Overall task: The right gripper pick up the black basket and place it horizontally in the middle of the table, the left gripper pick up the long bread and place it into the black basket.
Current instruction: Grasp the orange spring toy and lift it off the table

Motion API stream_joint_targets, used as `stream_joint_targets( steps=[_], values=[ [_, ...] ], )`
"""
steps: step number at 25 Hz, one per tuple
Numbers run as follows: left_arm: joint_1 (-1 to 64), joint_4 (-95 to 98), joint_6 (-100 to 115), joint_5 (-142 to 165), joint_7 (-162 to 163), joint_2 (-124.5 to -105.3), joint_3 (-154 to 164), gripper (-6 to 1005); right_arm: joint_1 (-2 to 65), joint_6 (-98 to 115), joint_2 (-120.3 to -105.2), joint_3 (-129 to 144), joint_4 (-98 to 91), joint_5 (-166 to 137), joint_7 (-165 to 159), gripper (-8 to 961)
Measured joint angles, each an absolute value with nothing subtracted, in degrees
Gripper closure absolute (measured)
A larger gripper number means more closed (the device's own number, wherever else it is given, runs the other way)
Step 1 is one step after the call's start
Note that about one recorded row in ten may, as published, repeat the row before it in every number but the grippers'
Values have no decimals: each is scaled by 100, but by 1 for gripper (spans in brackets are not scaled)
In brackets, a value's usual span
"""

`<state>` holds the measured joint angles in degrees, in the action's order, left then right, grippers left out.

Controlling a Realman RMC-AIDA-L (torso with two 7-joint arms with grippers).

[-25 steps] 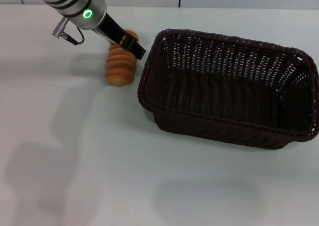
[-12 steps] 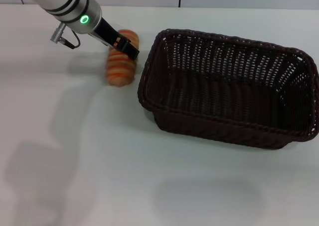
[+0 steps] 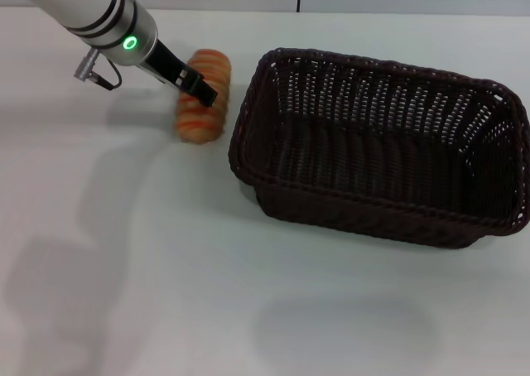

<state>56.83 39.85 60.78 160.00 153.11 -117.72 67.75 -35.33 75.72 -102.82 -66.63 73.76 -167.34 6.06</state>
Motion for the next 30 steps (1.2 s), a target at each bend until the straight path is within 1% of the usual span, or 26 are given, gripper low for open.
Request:
stream_joint_targets(
  steps=[15, 28, 30],
  values=[
    [5612, 3765, 6080, 15996, 15242, -11756, 6824, 153, -3391, 7279, -10266, -6615, 7555, -16734, 719, 477],
    [5588, 3894, 6365, 15967, 15164, -11798, 6850, 153, -3305, 7219, -10266, -6609, 7603, -16734, 741, 477],
    [5551, 3969, 6415, 15970, 15133, -11806, 6922, 189, -3286, 7212, -10266, -6609, 7603, -16734, 742, 476]
  ],
)
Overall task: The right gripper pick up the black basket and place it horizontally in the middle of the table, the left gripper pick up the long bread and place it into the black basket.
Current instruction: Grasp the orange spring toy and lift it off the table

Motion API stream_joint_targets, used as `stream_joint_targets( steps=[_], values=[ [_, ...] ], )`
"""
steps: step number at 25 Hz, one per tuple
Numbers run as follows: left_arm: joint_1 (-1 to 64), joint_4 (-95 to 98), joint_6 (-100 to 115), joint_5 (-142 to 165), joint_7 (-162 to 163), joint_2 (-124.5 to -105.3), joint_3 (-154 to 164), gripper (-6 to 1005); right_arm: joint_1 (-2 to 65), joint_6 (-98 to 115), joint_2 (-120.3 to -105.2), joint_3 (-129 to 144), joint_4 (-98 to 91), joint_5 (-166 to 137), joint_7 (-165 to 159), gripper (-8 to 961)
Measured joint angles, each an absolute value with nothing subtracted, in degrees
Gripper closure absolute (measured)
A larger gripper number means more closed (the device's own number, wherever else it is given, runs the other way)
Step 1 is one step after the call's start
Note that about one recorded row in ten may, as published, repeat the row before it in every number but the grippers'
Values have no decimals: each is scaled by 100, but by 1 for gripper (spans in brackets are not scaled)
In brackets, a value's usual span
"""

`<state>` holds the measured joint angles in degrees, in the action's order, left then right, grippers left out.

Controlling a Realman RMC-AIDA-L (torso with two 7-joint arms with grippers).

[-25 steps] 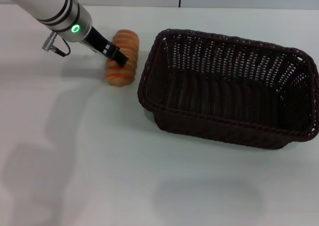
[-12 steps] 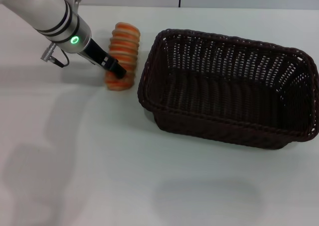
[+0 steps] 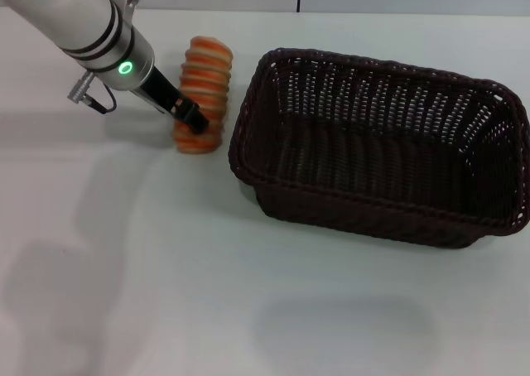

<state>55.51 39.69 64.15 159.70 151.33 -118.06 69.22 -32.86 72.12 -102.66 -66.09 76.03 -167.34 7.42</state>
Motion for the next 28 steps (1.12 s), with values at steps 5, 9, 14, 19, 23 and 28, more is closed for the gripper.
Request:
stream_joint_targets(
  steps=[5, 9, 14, 19, 23, 28],
  values=[
    [5369, 4225, 6483, 15947, 15068, -11818, 7356, 279, -3236, 7183, -10266, -6609, 7602, -16734, 744, 476],
    [5134, 4594, 6565, 15931, 15042, -11835, 7445, 351, -3197, 7158, -10273, -6609, 7608, -16734, 745, 476],
    [4694, 5470, 6691, 15872, 15019, -11850, 7556, 554, -3154, 7120, -10277, -6609, 7597, -16734, 747, 476],
    [4378, 6191, 6913, 15542, 14960, -11827, 7585, 637, -3119, 7032, -10283, -6618, 7610, -16734, 747, 476],
    [4283, 6530, 7096, 15427, 14895, -11832, 7580, 673, -3077, 7003, -10283, -6625, 7612, -16734, 748, 476],
    [4238, 6782, 7251, 15392, 14891, -11833, 7588, 716, -3024, 6978, -10284, -6638, 7617, -16734, 747, 477]
  ],
)
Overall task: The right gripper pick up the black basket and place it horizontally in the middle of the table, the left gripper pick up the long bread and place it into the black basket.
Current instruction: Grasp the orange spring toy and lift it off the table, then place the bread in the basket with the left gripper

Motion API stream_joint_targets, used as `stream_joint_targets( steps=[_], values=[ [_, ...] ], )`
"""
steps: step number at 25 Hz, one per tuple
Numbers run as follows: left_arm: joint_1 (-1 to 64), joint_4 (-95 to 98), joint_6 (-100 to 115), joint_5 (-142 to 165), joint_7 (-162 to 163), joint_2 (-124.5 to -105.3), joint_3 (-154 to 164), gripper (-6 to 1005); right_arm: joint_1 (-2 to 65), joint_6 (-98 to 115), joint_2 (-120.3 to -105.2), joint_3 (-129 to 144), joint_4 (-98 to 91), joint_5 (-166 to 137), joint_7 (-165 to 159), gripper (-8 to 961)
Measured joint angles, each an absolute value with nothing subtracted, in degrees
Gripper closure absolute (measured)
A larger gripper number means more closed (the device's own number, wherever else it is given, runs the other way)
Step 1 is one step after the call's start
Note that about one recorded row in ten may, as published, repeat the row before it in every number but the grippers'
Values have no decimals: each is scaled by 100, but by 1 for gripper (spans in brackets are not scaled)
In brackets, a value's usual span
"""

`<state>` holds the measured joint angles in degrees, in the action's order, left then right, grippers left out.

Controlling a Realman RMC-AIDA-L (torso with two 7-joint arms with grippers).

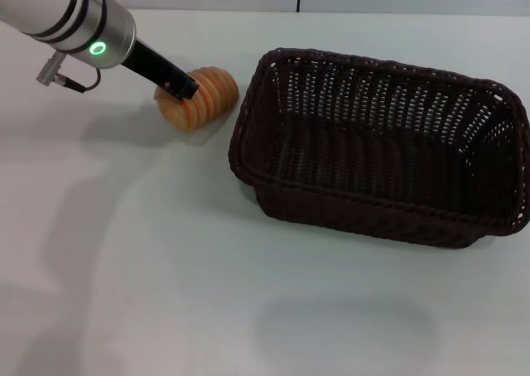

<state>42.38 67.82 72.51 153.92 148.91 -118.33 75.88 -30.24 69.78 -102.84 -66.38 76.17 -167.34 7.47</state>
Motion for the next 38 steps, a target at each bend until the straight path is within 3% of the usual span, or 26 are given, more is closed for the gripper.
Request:
stream_joint_targets(
  steps=[17, 24, 38],
  values=[
    [3971, 7635, 7491, 15072, 14729, -11823, 7626, 811, -2909, 6926, -10334, -6691, 7587, -16734, 755, 476],
    [3778, 8594, 7800, 14801, 14774, -11839, 7754, 886, -2850, 6839, -10336, -6694, 7598, -16734, 756, 477],
    [3340, 10488, 8288, 14300, 15179, -11839, 8474, 933, -2677, 6666, -10336, -6761, 7634, -16734, 756, 476]
  ],
)
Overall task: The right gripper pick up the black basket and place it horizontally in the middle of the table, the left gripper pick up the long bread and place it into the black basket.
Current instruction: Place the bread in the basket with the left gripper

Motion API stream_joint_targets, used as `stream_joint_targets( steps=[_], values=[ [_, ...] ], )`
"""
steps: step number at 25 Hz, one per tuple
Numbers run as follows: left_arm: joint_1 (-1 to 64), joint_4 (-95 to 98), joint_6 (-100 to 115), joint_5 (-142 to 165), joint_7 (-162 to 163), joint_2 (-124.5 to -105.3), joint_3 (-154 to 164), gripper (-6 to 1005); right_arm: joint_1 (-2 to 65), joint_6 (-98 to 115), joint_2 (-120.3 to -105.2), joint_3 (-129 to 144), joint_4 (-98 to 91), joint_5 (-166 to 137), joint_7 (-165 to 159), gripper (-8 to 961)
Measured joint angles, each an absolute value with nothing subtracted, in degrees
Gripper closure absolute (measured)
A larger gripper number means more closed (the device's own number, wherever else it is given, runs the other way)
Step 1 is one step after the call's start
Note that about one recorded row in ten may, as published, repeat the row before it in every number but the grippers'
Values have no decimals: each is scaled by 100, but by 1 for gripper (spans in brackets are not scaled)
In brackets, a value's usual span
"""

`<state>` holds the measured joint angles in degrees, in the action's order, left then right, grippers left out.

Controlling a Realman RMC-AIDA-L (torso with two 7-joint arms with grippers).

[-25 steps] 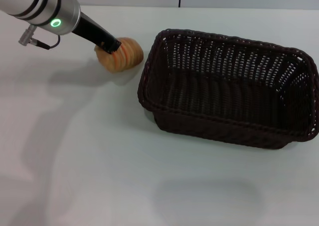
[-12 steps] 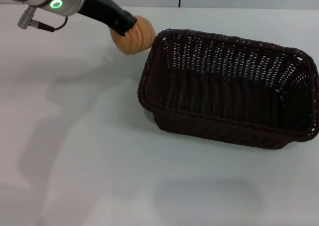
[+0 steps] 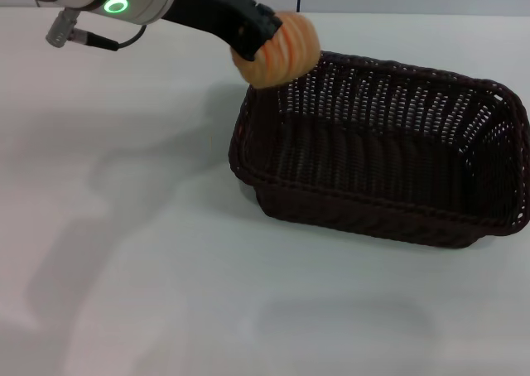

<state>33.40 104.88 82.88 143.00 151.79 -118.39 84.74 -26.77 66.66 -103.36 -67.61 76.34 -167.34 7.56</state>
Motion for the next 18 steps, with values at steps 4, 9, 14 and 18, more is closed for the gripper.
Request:
stream_joint_targets(
  steps=[4, 9, 14, 18],
  values=[
    [3318, 10618, 8324, 14165, 15234, -11845, 8641, 937, -2558, 6629, -10336, -6760, 7612, -16734, 756, 477],
    [3259, 10508, 8092, 14046, 15290, -11852, 9024, 938, -2488, 6604, -10335, -6760, 7598, -16734, 756, 478],
    [3243, 10461, 7845, 13889, 15298, -11855, 9374, 945, -2420, 6427, -10325, -6794, 7623, -16734, 756, 478],
    [3237, 10429, 7751, 13858, 15272, -11856, 9542, 937, -2389, 6401, -10335, -6824, 7606, -16734, 756, 479]
  ],
)
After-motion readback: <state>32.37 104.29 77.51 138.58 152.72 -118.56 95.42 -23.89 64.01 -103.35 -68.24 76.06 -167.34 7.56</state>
